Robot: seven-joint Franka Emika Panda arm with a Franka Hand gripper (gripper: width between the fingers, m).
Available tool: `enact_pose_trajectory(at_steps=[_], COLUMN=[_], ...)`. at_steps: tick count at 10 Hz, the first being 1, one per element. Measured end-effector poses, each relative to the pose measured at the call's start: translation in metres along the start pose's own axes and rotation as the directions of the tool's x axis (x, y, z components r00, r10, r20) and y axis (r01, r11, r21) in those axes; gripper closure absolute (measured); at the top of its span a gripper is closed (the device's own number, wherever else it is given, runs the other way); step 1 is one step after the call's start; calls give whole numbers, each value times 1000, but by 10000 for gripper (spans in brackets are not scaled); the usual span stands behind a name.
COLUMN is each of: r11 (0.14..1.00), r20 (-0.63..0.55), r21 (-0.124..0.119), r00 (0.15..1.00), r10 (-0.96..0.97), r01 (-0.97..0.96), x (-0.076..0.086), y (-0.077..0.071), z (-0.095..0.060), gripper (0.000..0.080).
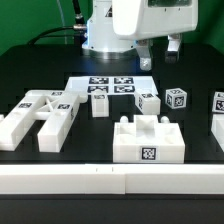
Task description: Assemble chair
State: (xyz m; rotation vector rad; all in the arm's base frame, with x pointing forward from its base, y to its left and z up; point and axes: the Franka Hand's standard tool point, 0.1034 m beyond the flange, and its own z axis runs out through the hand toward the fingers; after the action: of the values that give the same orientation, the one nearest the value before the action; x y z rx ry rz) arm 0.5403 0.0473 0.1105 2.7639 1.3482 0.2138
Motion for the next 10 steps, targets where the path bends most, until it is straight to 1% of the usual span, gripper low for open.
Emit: enact_pose_trajectory(at_steps=[5, 7, 8, 9, 10], r11=[1000, 999, 987, 979, 959], r20=[0, 2, 69, 75, 77], r21=[1, 3, 51, 55, 49], r00=[1000, 999, 986, 979, 959], r10=[1, 37, 150, 191, 274], r01=[-1, -37, -153, -195, -278], x=[0, -1, -5, -1, 0], y=[0, -1, -4, 3, 1], z=[1, 1, 2, 1, 2], gripper=[150, 150, 150, 150, 150])
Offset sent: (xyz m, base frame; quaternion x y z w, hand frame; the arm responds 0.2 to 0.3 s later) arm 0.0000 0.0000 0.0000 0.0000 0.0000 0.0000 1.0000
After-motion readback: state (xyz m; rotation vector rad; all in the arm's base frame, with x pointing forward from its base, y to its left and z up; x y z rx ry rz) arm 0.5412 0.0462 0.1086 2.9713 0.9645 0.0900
